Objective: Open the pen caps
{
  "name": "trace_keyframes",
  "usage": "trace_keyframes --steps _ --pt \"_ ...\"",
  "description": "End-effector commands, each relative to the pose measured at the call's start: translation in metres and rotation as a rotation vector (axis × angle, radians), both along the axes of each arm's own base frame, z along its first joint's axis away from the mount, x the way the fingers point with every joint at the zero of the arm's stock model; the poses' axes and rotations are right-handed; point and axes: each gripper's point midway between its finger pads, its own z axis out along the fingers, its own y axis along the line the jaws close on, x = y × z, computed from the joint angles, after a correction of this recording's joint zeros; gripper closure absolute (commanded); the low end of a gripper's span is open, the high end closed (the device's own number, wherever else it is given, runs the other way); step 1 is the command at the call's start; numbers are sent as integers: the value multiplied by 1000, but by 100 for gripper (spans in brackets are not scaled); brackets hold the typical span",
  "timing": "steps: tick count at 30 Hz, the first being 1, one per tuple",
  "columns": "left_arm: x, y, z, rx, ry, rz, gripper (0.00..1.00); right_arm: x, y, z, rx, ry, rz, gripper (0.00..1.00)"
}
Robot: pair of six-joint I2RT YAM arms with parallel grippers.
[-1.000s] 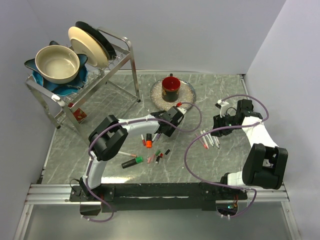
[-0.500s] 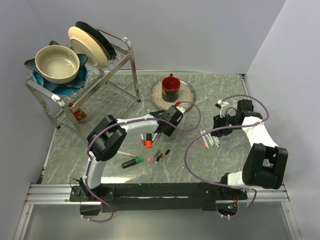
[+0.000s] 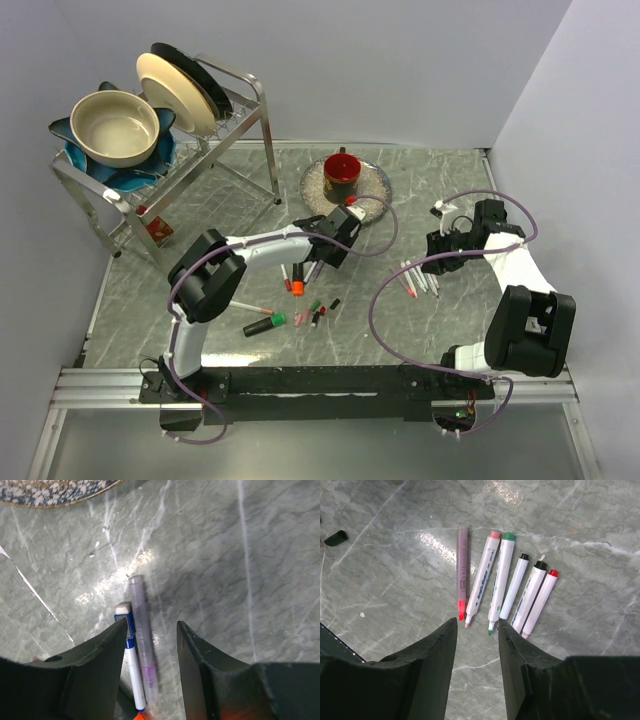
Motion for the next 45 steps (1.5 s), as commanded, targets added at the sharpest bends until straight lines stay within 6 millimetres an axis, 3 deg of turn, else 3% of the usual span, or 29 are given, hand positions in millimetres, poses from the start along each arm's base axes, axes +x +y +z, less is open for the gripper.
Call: trace_keyframes --steps 1,17,34,37,41,45 --pt "9 -6 6 -36 8 19 50 7 -1 11 11 -31 13 54" --pt "3 -7 -5 -53 62 6 57 6 -1 11 18 -26 12 53" --pt "4 3 -19 -36 119 29 55 5 -1 12 25 -28 13 53" --pt "3 3 -19 -48 132 25 63 5 -1 12 27 -27 13 53" --pt "2 -1 -15 -74 136 15 87 5 -1 13 29 -29 13 53" --pt "2 -11 2 -149 114 -6 99 4 0 15 36 -37 19 53"
